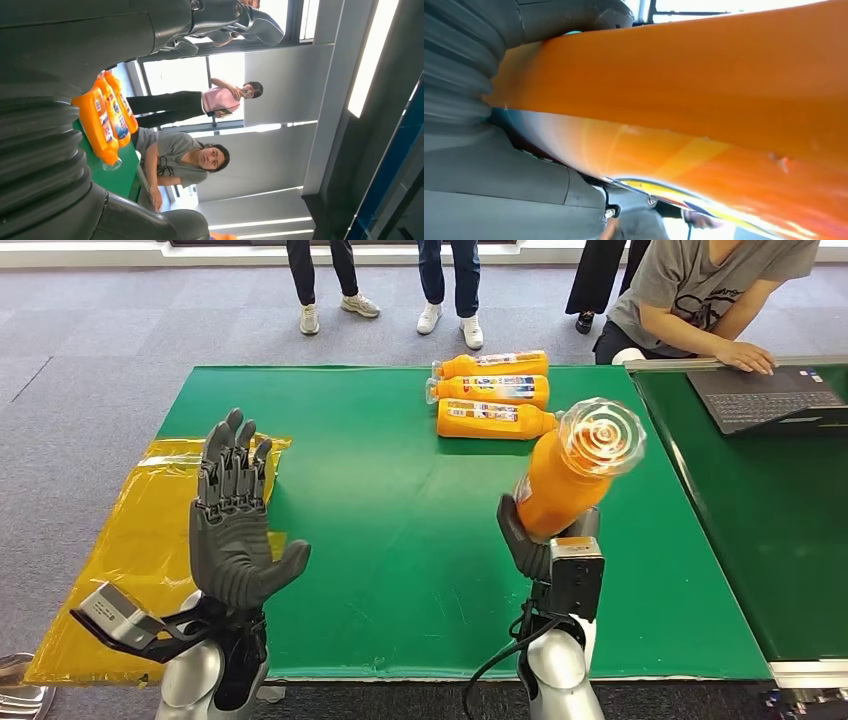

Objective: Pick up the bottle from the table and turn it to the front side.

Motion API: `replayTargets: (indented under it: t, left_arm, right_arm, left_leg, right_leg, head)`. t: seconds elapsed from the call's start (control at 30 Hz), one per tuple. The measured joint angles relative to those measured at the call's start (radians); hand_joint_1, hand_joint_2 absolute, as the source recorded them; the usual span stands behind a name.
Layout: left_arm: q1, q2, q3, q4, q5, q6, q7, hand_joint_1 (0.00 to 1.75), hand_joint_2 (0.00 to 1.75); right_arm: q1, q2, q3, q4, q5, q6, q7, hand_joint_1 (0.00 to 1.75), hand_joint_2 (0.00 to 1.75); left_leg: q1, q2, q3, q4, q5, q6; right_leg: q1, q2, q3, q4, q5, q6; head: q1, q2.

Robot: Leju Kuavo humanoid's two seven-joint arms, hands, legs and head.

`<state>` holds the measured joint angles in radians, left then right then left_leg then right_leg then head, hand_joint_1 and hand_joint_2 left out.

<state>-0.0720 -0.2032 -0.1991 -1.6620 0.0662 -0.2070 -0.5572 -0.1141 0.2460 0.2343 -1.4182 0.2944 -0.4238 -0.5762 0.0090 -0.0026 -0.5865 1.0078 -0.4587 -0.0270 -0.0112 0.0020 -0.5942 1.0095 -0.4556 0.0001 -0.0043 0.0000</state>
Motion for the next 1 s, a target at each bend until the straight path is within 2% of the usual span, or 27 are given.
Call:
replayTargets:
  t: [0.3, 1.0]
  left_arm:
    - [-0.004, -0.005, -0.016, 0.009, 0.005, 0.0, 0.001, 0.0, 1.75]
    - [-0.021, -0.005, -0.016, 0.015, -0.009, 0.0, 0.007, 0.0, 1.75]
  right_arm:
    - [-0.084, 0.021, -0.001, 0.259, -0.034, 0.035, -0.022, 1.75, 1.75]
    - [-0.182, 0.041, 0.01, 0.477, -0.015, 0.021, 0.002, 1.75, 1.75]
  left_leg:
    - [0.0, 0.0, 0.0, 0.0, 0.0, 0.0]
    - [0.0, 0.0, 0.0, 0.0, 0.0, 0.0]
  right_leg:
    - [0.0, 0.0, 0.0, 0.0, 0.0, 0.0]
    - [0.0, 0.0, 0.0, 0.0, 0.0, 0.0]
  head:
    - [0.0, 0.0]
    - [0.0, 0.0]
